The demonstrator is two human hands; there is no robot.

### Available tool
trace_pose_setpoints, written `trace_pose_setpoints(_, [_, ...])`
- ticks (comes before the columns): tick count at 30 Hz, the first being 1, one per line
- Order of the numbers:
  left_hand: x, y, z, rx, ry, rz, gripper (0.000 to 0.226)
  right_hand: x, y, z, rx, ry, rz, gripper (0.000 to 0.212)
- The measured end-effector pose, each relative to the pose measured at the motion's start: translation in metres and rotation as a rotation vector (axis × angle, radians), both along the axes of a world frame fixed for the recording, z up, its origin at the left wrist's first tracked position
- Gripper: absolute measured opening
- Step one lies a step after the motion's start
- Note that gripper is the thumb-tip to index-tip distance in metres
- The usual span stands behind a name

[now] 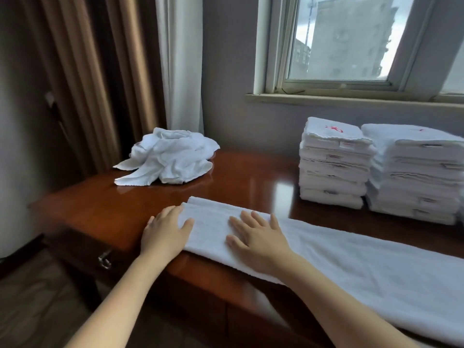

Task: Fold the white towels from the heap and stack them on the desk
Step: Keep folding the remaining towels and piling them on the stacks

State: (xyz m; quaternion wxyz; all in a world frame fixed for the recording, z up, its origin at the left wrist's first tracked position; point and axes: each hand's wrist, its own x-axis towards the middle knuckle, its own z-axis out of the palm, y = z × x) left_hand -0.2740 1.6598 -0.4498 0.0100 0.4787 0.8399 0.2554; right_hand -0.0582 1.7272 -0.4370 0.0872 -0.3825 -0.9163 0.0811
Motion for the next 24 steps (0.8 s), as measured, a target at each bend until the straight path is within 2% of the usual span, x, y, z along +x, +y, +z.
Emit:
trace_pose_setpoints(3, [-0.009, 0.007, -0.005, -0.089, 0.02, 0.089, 0.066, 0.0, 0.003, -0.007, -0.006, 0.002, 0.0, 0.056])
trace_pose_setpoints(13, [-0.01, 0.003, -0.003, 0.066, -0.066, 0.122, 0.045, 0.0, 0.003, -0.013, 0.032, 0.034, -0.005, 0.058])
trace_pose_setpoints(20, [-0.009, -0.008, 0.008, 0.332, -0.439, -0.049, 0.026, 0.0, 0.003, -0.012, 0.033, 0.053, 0.001, 0.059])
trace_pose_setpoints(24, [-0.005, -0.005, 0.029, 0.428, -0.776, -0.1, 0.036, 0.002, 0.002, -0.009, 0.028, 0.1, 0.001, 0.059])
